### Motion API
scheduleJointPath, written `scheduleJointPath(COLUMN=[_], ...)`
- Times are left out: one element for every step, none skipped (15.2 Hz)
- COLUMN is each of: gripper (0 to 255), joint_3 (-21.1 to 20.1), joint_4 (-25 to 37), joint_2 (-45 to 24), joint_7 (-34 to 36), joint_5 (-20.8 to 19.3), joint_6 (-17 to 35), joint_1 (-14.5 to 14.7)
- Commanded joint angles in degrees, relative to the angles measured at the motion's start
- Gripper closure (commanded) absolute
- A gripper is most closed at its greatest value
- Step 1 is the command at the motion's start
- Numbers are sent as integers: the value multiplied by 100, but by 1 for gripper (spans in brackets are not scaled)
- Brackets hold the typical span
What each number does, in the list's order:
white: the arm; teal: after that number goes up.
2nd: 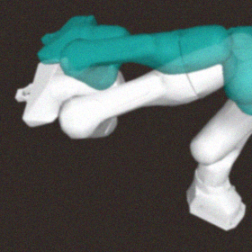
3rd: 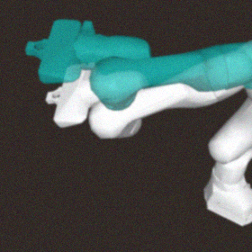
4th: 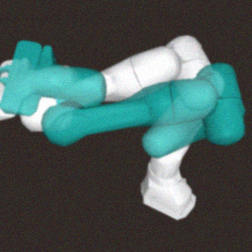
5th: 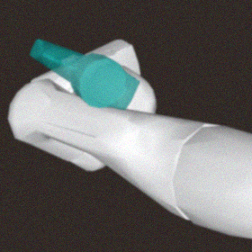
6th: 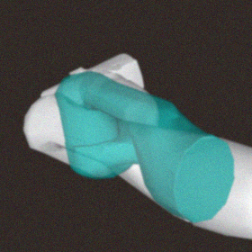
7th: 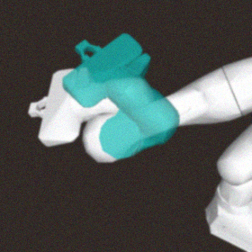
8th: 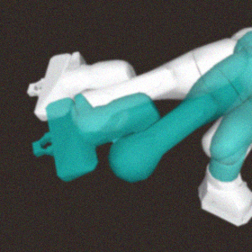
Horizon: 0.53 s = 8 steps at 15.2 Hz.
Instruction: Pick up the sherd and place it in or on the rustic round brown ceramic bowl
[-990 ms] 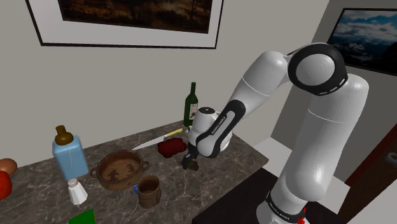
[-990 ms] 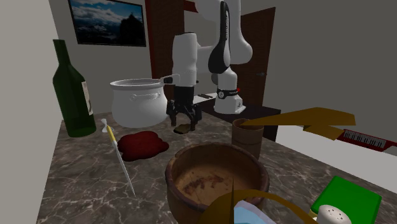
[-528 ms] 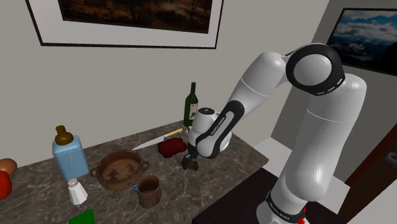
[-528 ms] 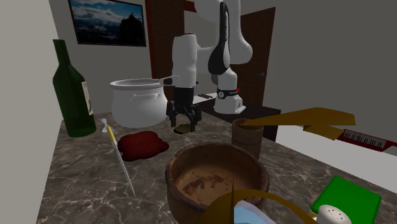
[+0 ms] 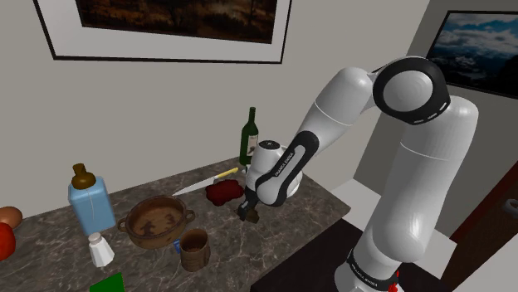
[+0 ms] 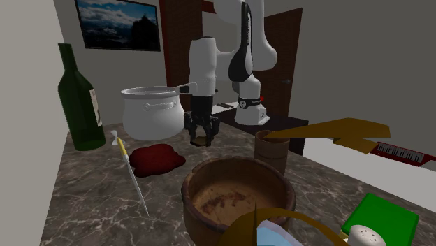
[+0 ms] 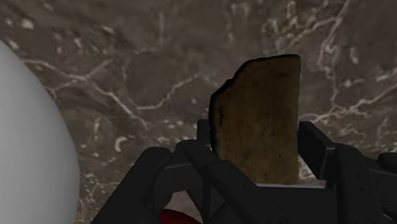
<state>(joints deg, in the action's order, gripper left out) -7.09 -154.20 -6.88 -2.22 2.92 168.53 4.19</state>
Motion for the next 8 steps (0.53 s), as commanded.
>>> scheduleJointPath(gripper=[255, 255, 255, 255, 255, 255, 255, 255], joint_3=[0, 0, -14, -25, -34, -41, -47, -50], joint_4=[0, -1, -11, -17, -23, -27, -29, -30], joint_2=[-4, -3, 98, 197, 295, 393, 489, 584], joint_7=[-1, -2, -19, -33, -48, -61, -73, -84], joint_5=[0, 1, 27, 51, 74, 96, 117, 135], joint_6=[1, 2, -89, -181, -274, -367, -461, -555], joint_1=[0, -1, -9, -15, -20, -23, -24, -25])
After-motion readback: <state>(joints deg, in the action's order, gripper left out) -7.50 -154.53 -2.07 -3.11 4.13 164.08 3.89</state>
